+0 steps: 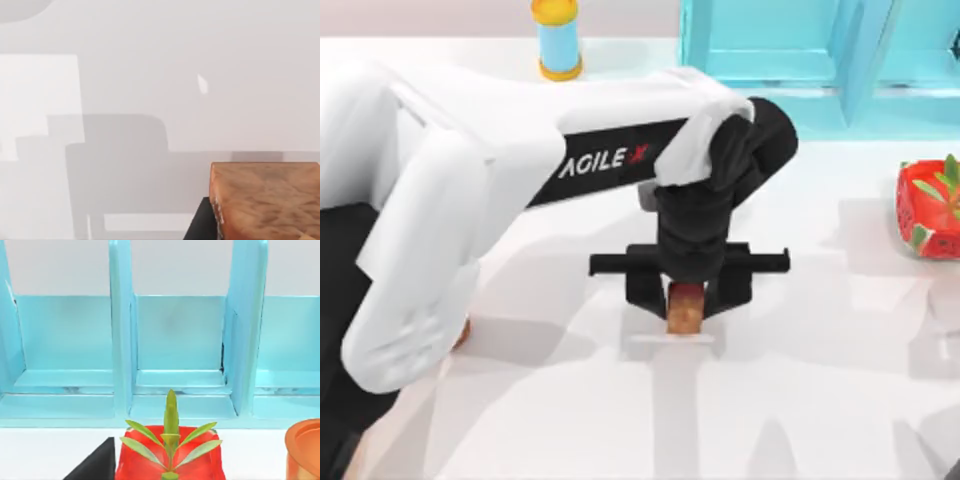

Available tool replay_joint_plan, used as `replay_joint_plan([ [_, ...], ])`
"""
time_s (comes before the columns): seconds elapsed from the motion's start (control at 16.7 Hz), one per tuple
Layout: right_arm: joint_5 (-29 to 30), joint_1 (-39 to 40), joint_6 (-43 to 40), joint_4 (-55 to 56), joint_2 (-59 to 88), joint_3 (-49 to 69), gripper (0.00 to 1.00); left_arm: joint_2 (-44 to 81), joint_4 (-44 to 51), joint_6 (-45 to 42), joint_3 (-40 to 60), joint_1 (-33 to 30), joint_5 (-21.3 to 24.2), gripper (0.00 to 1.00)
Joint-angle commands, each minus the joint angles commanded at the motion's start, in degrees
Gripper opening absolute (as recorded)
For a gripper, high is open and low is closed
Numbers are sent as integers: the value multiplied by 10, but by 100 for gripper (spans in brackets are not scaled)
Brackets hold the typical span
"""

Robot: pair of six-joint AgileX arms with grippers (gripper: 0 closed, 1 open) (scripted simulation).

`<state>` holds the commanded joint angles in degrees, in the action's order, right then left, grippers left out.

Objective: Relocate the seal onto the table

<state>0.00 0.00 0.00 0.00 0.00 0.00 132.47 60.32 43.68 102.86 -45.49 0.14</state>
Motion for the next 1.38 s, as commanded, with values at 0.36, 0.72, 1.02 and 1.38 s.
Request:
replay_joint_plan([
  [0.36, 0, 0, 0, 0, 0, 0, 100, 0, 0, 0, 0, 0, 0, 30],
  [0.72, 0, 0, 0, 0, 0, 0, 100, 0, 0, 0, 0, 0, 0, 75],
  [1.02, 0, 0, 0, 0, 0, 0, 100, 0, 0, 0, 0, 0, 0, 100],
  [1.38, 0, 0, 0, 0, 0, 0, 100, 0, 0, 0, 0, 0, 0, 100],
])
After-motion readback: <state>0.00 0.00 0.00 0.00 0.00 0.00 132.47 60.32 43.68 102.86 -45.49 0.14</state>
